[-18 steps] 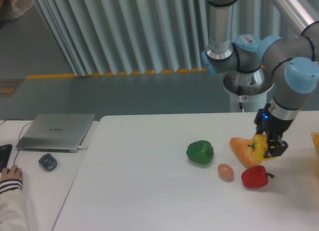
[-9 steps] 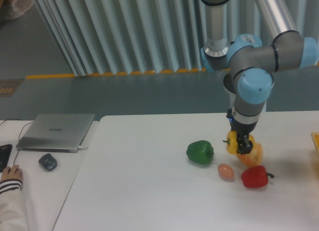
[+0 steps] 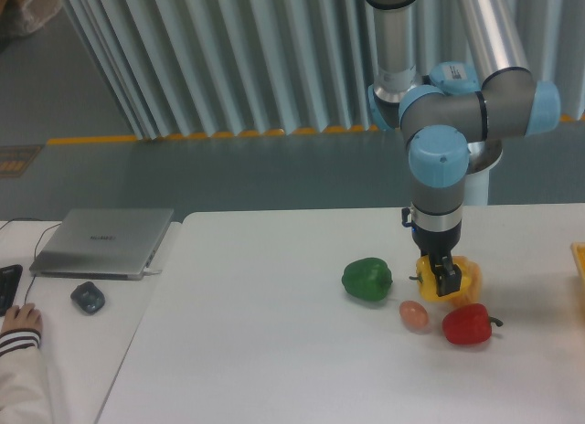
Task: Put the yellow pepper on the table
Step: 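Carry the yellow pepper over the orange bread, then move the yellow pepper past the red pepper and lower it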
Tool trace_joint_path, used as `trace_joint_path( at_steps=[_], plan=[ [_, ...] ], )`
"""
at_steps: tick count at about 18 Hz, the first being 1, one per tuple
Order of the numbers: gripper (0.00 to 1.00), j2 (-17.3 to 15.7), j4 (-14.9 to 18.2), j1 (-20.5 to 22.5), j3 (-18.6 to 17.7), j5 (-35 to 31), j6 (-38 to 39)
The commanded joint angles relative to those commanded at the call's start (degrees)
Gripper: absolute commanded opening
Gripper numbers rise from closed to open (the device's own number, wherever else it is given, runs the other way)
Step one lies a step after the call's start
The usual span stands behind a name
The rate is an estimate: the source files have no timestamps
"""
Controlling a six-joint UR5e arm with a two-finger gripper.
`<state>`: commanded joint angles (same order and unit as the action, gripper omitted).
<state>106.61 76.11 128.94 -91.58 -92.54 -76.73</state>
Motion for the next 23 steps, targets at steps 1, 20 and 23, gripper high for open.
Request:
trace_joint_path(
  at_steps=[1,20,23],
  plan=[
    [0.58,0.0,-0.2,-0.2,0.0,-1.4,-0.1],
    [0.56,2.1,-7.7,2.1,6.2,8.3,17.5],
    [0.56,4.7,-8.7,-0.6,6.9,8.2,17.6]
  ],
)
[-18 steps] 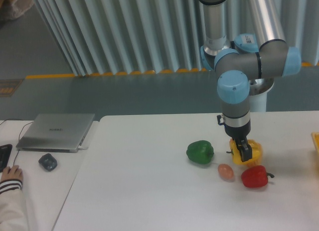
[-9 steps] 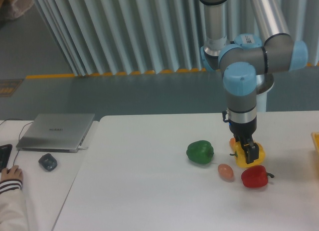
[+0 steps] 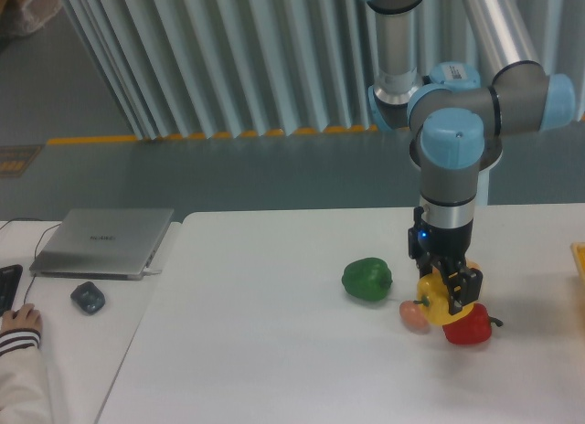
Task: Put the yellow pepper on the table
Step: 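Move the yellow pepper past the red pepper and lower it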
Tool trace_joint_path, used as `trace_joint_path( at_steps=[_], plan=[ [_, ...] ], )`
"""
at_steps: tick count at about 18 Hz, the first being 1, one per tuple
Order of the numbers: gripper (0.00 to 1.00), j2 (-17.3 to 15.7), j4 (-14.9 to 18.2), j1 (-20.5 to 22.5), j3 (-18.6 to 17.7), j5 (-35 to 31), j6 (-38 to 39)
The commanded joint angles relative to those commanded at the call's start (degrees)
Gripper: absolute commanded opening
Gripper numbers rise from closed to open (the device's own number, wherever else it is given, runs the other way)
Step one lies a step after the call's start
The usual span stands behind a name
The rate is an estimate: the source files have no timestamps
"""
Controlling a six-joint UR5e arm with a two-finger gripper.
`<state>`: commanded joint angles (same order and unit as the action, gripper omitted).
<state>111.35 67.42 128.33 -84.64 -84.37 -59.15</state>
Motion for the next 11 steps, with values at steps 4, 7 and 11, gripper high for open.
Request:
trace_joint_path(
  at_steps=[4,7,11],
  plan=[
    [0.57,1.9,-1.9,-1.7,0.4,-0.3,3.3],
    [0.57,2.7,-1.9,-2.2,0.1,-0.4,4.9],
    [0.57,3.9,-2.5,-3.1,0.3,-2.4,5.3]
  ],
)
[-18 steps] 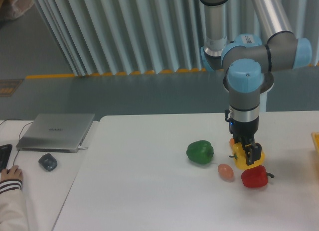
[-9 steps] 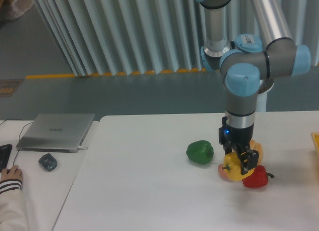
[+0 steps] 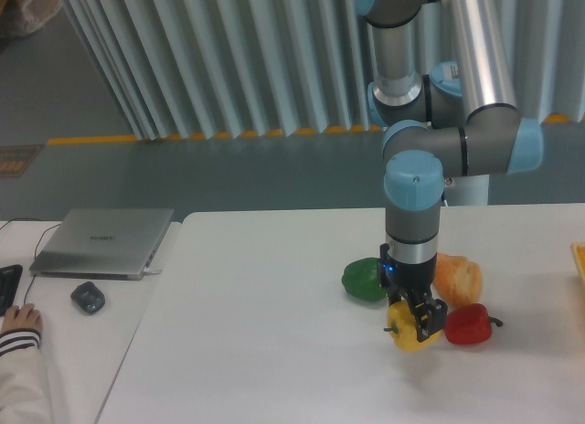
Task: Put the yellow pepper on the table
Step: 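Move the yellow pepper past the red pepper and lower it, then set the yellow pepper on the table and open the gripper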
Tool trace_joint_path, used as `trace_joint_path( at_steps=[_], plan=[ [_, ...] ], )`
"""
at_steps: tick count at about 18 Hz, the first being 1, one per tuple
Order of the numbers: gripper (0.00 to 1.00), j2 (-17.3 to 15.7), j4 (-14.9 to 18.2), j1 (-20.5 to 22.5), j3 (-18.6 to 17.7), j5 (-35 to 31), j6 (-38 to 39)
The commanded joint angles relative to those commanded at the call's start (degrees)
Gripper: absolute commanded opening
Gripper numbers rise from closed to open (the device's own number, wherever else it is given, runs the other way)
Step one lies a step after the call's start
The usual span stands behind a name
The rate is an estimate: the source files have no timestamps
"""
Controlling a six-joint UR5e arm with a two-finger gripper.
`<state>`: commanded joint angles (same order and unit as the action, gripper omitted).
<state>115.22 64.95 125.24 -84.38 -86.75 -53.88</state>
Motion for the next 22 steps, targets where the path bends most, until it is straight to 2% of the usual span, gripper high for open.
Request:
trace_joint_path(
  at_steps=[3,8,14,18,19,20,22],
  plan=[
    [0.57,1.4,-1.5,-0.1,-0.1,-1.8,-0.1],
    [0.58,1.6,-1.7,-0.3,-0.3,-2.3,-0.2],
    [0.64,2.0,-1.8,-0.6,-0.7,-2.5,-0.4],
    [0.64,2.2,-1.8,-0.9,-0.8,-3.2,-0.4],
    [0.66,2.2,-1.8,-1.0,-0.8,-3.9,-0.4],
    [0.71,2.2,-1.8,-1.4,-0.8,-4.7,-0.4],
    [0.73,2.2,-1.7,-1.6,-0.8,-5.0,-0.4]
  ],
)
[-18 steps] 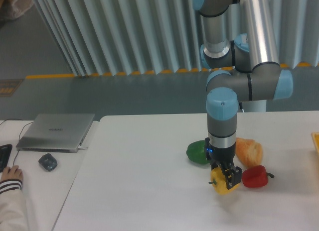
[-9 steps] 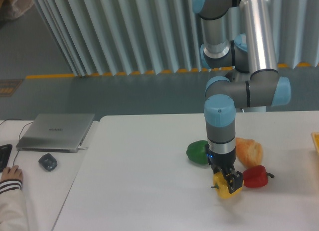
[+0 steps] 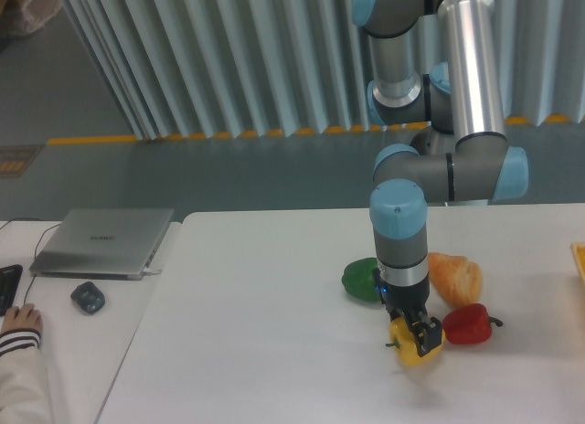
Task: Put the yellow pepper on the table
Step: 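Set the yellow pepper on the table and open the gripper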
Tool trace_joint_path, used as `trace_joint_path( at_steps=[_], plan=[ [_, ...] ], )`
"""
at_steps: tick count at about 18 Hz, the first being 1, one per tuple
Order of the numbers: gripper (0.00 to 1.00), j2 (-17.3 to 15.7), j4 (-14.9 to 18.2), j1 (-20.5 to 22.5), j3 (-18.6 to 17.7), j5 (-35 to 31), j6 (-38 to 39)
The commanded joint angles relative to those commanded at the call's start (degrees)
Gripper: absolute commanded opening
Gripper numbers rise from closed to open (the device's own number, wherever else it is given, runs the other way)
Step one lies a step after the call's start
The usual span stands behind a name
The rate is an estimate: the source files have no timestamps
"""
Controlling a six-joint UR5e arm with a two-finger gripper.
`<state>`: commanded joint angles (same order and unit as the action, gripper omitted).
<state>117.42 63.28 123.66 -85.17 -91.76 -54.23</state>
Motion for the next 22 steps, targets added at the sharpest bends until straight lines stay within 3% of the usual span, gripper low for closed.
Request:
trace_joint_path(
  at_steps=[2,3,14,17,22],
  plan=[
    [0.95,-0.4,0.0,0.1,0.1,0.1,-0.3],
    [0.99,-0.5,0.0,0.2,0.1,0.1,-0.4],
    [1.00,-0.9,0.1,0.2,0.2,-0.2,-0.2],
    [1.00,-3.7,2.5,0.2,0.6,-6.4,-0.5],
    [1.00,-6.1,6.4,0.6,0.4,-7.6,-13.2]
  ],
)
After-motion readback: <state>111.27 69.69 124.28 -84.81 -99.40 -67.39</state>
